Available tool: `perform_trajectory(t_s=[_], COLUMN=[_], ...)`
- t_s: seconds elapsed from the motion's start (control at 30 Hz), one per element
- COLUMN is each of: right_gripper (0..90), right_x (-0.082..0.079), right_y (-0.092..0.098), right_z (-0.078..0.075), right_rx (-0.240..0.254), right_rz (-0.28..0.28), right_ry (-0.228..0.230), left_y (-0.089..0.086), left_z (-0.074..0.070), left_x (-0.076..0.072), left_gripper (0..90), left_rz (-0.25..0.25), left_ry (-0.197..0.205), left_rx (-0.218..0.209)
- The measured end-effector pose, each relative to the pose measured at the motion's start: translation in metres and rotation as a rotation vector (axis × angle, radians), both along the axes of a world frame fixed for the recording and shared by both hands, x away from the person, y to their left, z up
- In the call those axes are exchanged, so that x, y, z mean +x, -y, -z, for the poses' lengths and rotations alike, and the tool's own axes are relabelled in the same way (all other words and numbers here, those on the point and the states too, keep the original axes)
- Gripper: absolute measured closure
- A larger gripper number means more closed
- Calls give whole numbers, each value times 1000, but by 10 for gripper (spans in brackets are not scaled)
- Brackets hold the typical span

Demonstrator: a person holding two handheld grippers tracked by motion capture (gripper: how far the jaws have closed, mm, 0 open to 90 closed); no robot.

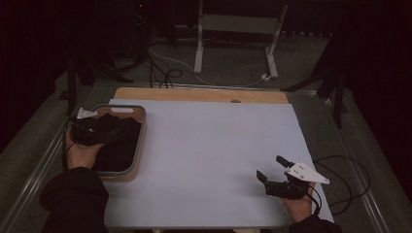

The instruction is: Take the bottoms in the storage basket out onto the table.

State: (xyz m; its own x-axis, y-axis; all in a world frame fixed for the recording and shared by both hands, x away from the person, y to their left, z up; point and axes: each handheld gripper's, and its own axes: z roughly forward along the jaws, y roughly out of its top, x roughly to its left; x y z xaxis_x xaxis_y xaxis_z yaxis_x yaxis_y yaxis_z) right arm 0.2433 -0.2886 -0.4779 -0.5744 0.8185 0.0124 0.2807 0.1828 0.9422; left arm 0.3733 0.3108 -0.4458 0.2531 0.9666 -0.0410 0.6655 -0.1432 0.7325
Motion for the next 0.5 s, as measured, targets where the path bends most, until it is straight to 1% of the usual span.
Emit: perform_trajectory(t_s=[0.1, 0.17, 0.23, 0.27, 0.33, 0.5], right_gripper=[78, 78, 78, 78, 78, 78], right_x=[0, 0, 0, 0, 0, 0], right_y=[0, 0, 0, 0, 0, 0], right_z=[0, 0, 0, 0, 0, 0], right_rx=[1, 2, 1, 1, 1, 1], right_rz=[0, -2, -2, -3, -3, -2], right_ry=[-2, -2, -2, -2, -2, -2], left_y=[2, 3, 4, 4, 4, 2], left_z=[5, 9, 13, 15, 18, 27], left_x=[5, 7, 10, 11, 14, 20], left_gripper=[0, 0, 0, 0, 0, 0], left_rz=[15, 36, 47, 54, 60, 53], left_ry=[-20, -32, -53, -62, -87, -151], left_rx=[-13, -16, 4, 5, 6, 16])
